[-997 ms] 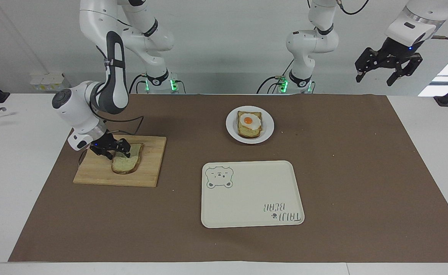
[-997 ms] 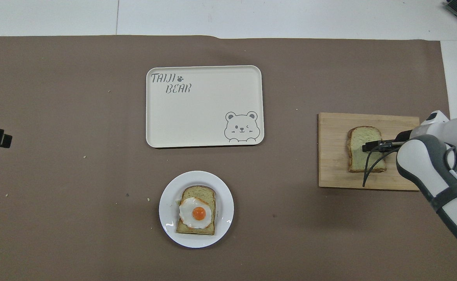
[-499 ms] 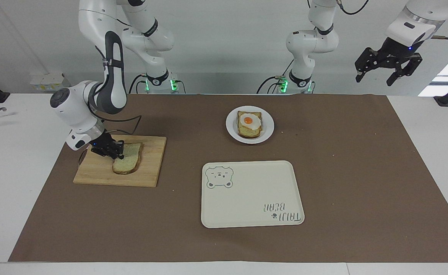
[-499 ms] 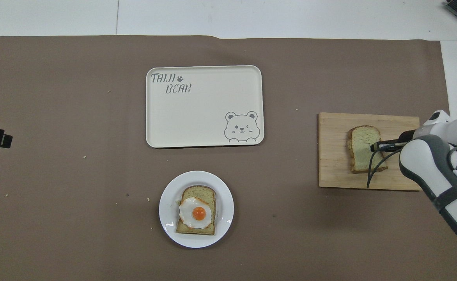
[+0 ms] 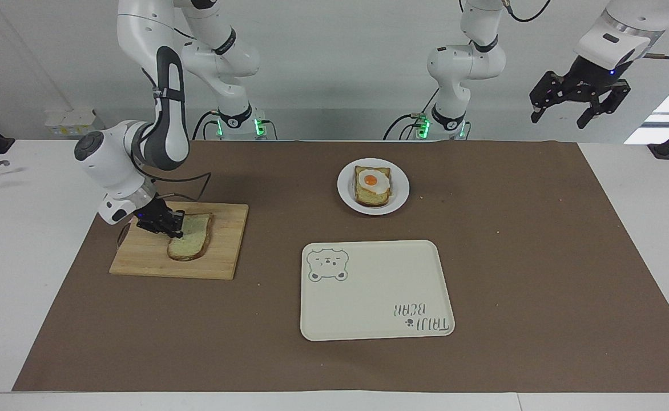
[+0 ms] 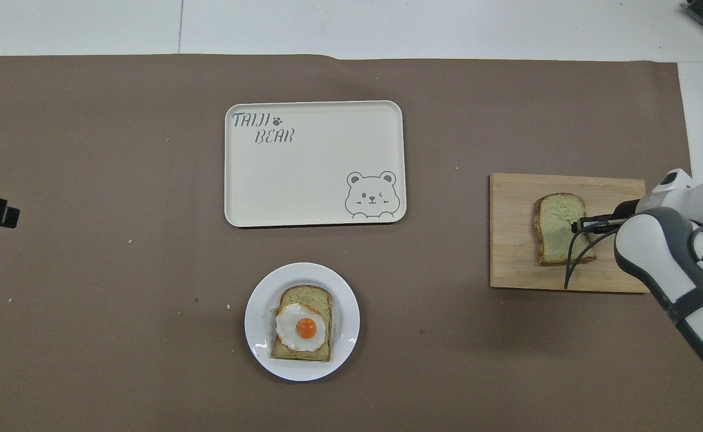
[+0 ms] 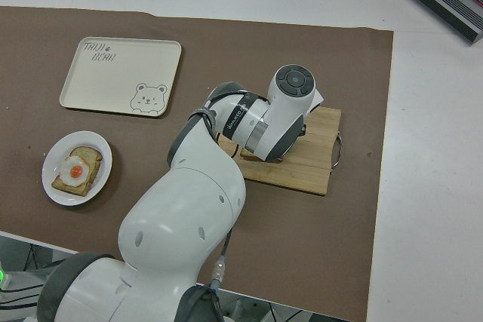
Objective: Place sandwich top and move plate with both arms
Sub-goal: 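Reach the right gripper to the bread slice on the wooden board and grasp it, then lift the bread slice with the right gripper and carry it over the egg toast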
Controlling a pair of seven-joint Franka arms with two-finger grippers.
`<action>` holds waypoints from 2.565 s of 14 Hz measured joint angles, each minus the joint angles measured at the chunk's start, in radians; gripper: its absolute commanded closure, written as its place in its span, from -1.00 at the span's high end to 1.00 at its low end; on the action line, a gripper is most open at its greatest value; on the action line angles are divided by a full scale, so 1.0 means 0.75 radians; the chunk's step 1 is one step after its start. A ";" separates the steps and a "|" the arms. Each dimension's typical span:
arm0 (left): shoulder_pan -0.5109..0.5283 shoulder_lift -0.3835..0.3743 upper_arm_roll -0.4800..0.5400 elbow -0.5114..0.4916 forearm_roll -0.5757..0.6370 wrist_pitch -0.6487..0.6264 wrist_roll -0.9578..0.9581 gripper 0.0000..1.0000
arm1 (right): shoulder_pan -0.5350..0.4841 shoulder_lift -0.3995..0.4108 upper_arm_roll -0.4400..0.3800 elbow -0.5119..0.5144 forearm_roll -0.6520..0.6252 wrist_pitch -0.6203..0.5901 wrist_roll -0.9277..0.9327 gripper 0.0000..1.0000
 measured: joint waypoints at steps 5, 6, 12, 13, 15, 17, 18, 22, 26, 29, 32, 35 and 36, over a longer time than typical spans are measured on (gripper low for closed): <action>0.000 0.000 0.000 0.000 0.000 -0.001 0.000 1.00 | 0.001 0.001 0.002 0.024 0.000 -0.036 0.000 -1.00; 0.000 0.000 0.000 0.000 0.000 -0.001 0.000 1.00 | 0.001 0.001 0.005 0.039 0.000 -0.058 0.000 -1.00; 0.000 0.000 -0.001 0.000 0.000 -0.001 0.000 1.00 | 0.003 -0.030 0.011 0.214 0.000 -0.352 -0.010 -1.00; 0.000 0.000 -0.002 0.000 0.000 -0.001 0.000 1.00 | 0.003 -0.046 0.011 0.224 0.000 -0.370 -0.025 -1.00; 0.000 0.000 -0.002 0.000 0.000 -0.002 0.000 1.00 | 0.003 -0.086 0.011 0.230 0.000 -0.417 -0.066 -1.00; 0.000 0.000 -0.002 0.000 0.000 -0.002 0.000 1.00 | 0.003 -0.142 0.011 0.233 0.001 -0.481 -0.086 -1.00; 0.000 0.000 -0.002 0.000 0.000 -0.002 0.000 1.00 | 0.003 -0.178 0.011 0.234 0.001 -0.516 -0.087 -1.00; 0.000 0.000 -0.002 0.000 0.000 -0.017 0.001 1.00 | 0.010 -0.289 0.013 0.232 0.001 -0.644 -0.080 -1.00; 0.000 0.000 -0.002 0.000 0.000 -0.020 0.001 1.00 | 0.139 -0.294 0.027 0.213 0.001 -0.656 0.085 -1.00; 0.000 0.000 -0.002 0.000 0.000 -0.020 0.001 1.00 | 0.265 -0.294 0.031 0.206 0.001 -0.652 0.263 -1.00; 0.000 0.000 -0.002 0.000 0.000 -0.020 0.001 1.00 | 0.390 -0.293 0.034 0.183 0.001 -0.621 0.434 -1.00; 0.000 0.000 -0.002 0.000 0.000 -0.021 0.001 1.00 | 0.544 -0.284 0.038 0.147 0.001 -0.512 0.549 -1.00; 0.000 0.000 -0.002 0.000 0.000 -0.021 0.001 1.00 | 0.576 -0.279 0.039 0.142 0.001 -0.494 0.567 -1.00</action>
